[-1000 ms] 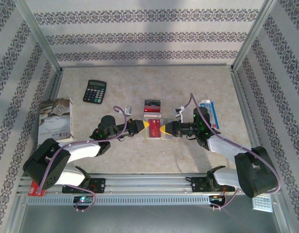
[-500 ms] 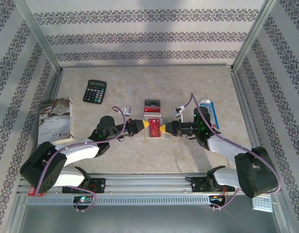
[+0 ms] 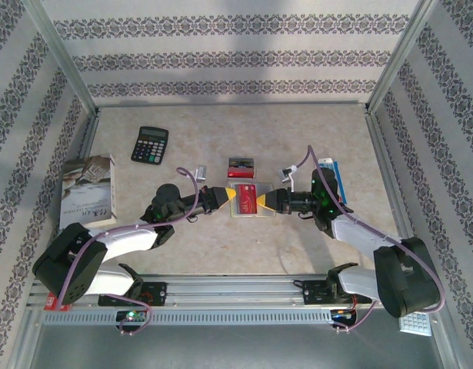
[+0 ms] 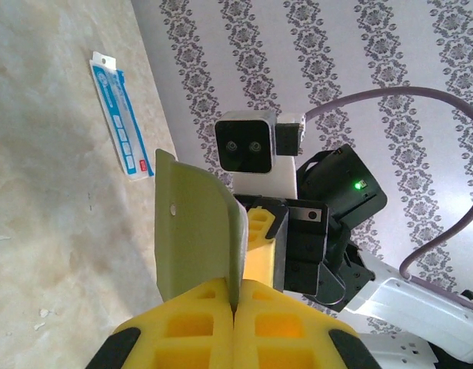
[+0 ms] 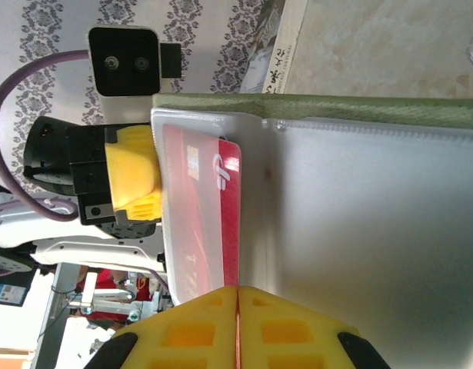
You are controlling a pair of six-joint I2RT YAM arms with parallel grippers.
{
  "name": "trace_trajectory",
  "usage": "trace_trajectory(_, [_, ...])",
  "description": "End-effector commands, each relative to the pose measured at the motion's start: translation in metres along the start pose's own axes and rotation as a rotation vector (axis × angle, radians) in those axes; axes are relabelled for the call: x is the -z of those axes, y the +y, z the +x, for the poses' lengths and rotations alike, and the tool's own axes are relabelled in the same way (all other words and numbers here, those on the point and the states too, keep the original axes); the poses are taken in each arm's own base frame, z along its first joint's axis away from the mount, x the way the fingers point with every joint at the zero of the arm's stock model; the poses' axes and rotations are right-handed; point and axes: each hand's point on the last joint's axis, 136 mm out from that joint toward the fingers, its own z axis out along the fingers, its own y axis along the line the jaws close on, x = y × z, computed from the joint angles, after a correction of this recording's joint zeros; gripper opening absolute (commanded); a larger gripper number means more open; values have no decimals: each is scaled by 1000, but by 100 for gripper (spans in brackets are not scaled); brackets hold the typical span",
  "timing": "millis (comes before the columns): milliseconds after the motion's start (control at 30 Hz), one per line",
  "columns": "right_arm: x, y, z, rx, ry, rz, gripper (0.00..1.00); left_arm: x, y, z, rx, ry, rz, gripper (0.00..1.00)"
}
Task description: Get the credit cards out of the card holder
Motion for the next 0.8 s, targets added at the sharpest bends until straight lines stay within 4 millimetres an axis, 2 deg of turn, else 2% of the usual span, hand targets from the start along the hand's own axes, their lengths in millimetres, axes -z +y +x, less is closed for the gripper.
trace_trajectory(0, [7,17,-5,63,-13,-35,11,0,-17,-5,-27,-23,69,0])
trace_trajectory(67, [9,19,-5,64,-13,-38,15,1,-18,-5,-27,-26,74,0])
trace_trajectory(133, [10,17,-5,53,-14,-35,27,1,-20,-6,-27,-28,83,0])
trace_trajectory(233, [11,15,-6,46,-21,-31,34,1,-23,-6,-28,-27,92,0])
trace_trajectory(400, [9,19,-6,45,-10,-39,36,1,-24,-6,-28,-25,94,0])
trace_trajectory(767, [-2,12,-4,32,17,-32,37,0,-24,-6,-20,-24,108,0])
